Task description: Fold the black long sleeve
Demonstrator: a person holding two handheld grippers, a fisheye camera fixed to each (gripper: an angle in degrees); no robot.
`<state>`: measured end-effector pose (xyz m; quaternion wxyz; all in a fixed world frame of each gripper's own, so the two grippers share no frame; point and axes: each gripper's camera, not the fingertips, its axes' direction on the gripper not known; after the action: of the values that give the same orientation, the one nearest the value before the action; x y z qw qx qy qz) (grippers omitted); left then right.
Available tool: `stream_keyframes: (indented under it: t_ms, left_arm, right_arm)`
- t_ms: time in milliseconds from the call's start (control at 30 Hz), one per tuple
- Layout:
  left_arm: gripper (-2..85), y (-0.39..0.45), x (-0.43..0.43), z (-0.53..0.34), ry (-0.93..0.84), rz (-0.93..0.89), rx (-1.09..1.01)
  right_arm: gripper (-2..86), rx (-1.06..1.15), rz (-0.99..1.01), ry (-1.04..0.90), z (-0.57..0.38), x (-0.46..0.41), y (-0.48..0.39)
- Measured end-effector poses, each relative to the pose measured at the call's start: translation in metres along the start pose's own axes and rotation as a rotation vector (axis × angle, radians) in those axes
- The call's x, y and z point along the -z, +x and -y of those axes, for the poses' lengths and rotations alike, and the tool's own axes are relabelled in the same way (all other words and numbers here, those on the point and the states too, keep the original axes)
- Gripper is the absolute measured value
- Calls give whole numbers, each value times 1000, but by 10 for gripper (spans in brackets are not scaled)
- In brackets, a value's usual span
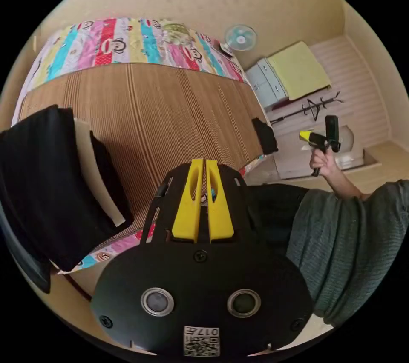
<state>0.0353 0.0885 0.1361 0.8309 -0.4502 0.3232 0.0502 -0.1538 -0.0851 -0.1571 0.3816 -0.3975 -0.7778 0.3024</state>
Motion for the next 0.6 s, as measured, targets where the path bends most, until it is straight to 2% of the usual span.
stream_keyframes:
  t_ms: [133, 233, 333, 467, 600]
  left_arm:
    - [-7, 57, -77, -7, -55, -18, -112]
    - [-1, 97, -135, -17, -41, 82, -121]
    - [4, 128, -186, -17, -11, 134, -99]
    - [5, 153, -255, -2, -11, -6, -103]
    - [5, 178, -306, 14, -20, 132, -161]
  right_arm:
    - [4, -241, -160, 162, -31, 98, 20]
    - [4, -472, -249, 284, -63, 175, 48]
    - [4, -671, -280, 406, -98, 251, 75]
    - [4, -905, -301, 490, -135, 325, 108]
    - [4, -1078, -260, 507, -152, 385, 143]
